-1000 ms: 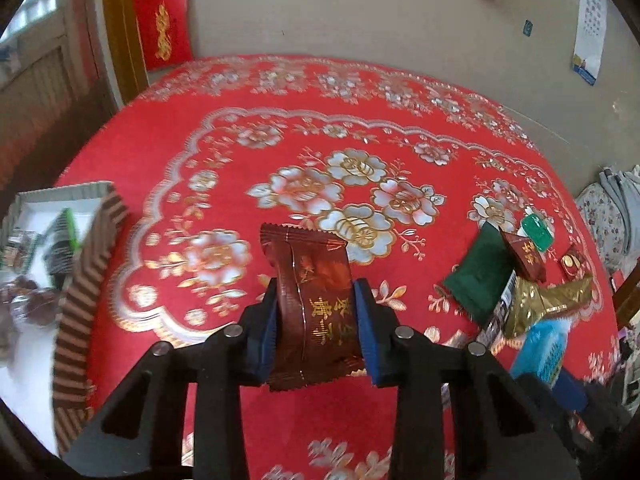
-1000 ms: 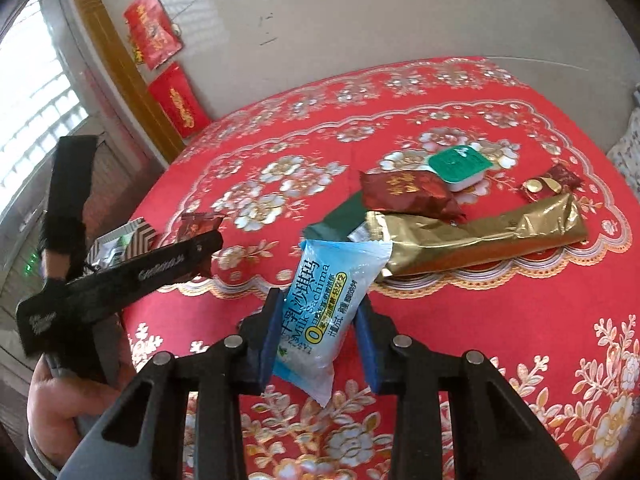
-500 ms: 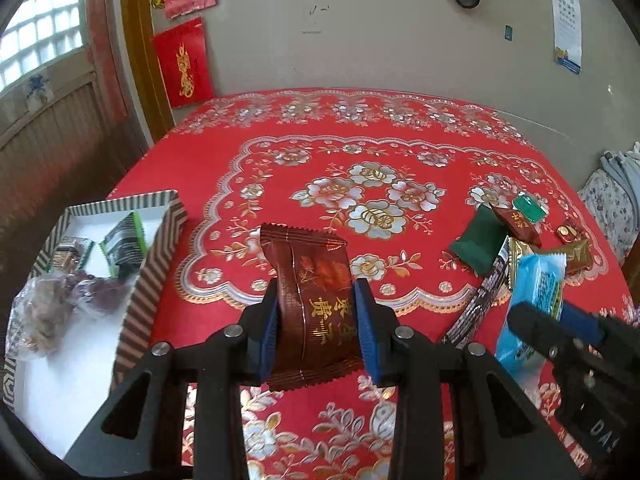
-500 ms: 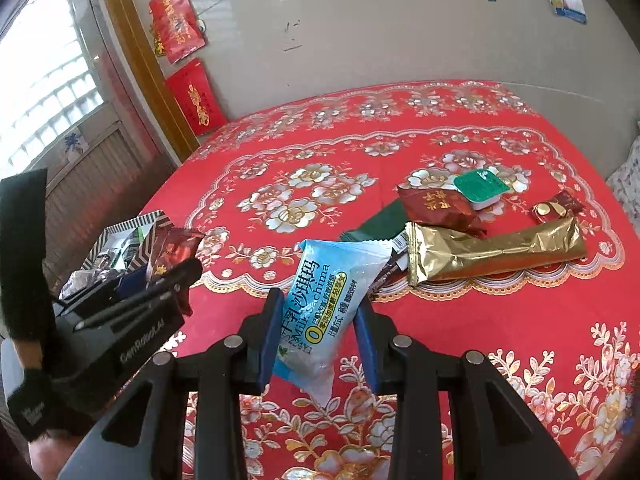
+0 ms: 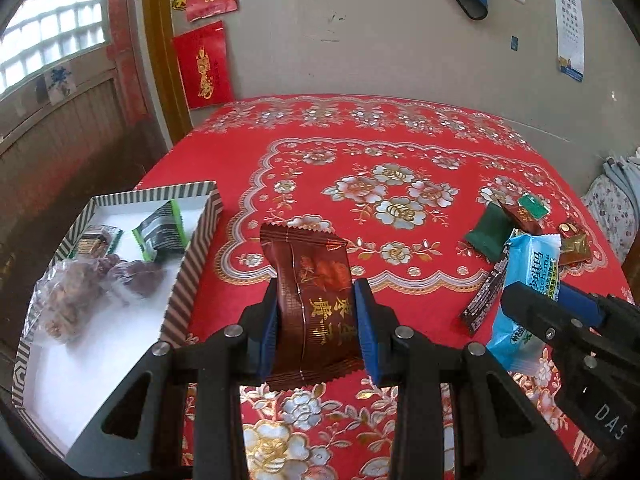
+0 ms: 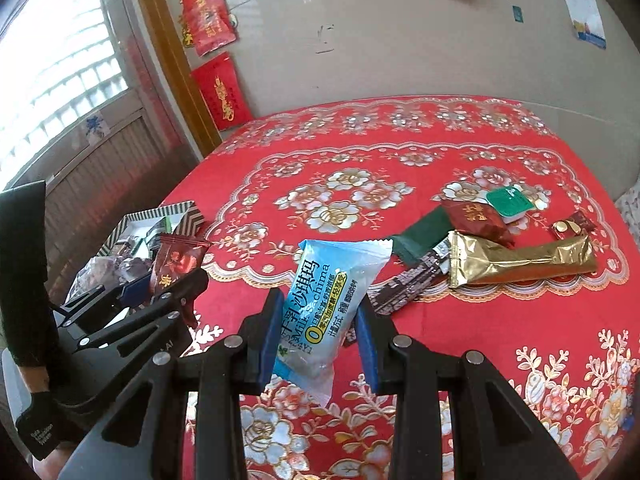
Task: Organize snacks
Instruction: 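Lift both held snacks and carry them over the white tray, then lower both snacks into the tray and open both tools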
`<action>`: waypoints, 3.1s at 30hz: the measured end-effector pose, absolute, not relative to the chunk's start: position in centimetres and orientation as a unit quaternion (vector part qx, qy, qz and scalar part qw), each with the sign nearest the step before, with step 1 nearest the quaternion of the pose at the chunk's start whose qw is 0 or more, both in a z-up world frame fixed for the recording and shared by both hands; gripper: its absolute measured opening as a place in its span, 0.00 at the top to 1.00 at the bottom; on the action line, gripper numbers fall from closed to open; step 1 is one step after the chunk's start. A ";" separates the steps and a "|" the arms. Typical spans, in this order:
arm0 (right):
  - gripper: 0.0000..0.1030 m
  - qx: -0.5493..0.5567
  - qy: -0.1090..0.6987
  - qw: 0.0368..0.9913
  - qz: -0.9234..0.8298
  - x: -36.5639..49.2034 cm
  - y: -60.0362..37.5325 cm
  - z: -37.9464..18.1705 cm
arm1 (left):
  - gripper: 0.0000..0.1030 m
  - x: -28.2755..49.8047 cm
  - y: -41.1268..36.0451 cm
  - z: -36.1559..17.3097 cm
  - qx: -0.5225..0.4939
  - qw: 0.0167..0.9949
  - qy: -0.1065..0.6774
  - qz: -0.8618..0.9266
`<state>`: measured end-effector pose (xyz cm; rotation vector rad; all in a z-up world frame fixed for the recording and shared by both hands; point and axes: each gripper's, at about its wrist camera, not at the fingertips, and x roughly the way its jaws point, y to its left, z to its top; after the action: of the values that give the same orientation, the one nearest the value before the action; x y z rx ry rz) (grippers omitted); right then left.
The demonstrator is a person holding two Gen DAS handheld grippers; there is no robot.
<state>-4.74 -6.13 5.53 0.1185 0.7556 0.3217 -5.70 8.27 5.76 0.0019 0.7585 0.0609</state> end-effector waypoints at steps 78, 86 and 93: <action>0.66 -0.111 0.398 0.843 0.344 -6.2 18.7 3.4 | 0.64 -13.9 28.4 2.3 -0.056 0.897 0.394 0.193; 0.66 -0.117 0.406 0.838 0.345 -6.1 19.4 2.6 | 0.64 -13.9 28.6 1.7 -0.055 0.894 0.399 0.194; 0.66 -0.123 0.414 0.834 0.343 -5.7 20.0 1.7 | 0.64 -13.7 28.9 1.2 -0.053 0.891 0.407 0.195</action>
<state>-5.68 20.00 1.70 -0.2608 0.8779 0.7265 -13.68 28.90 1.19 -0.1091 0.8445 0.4046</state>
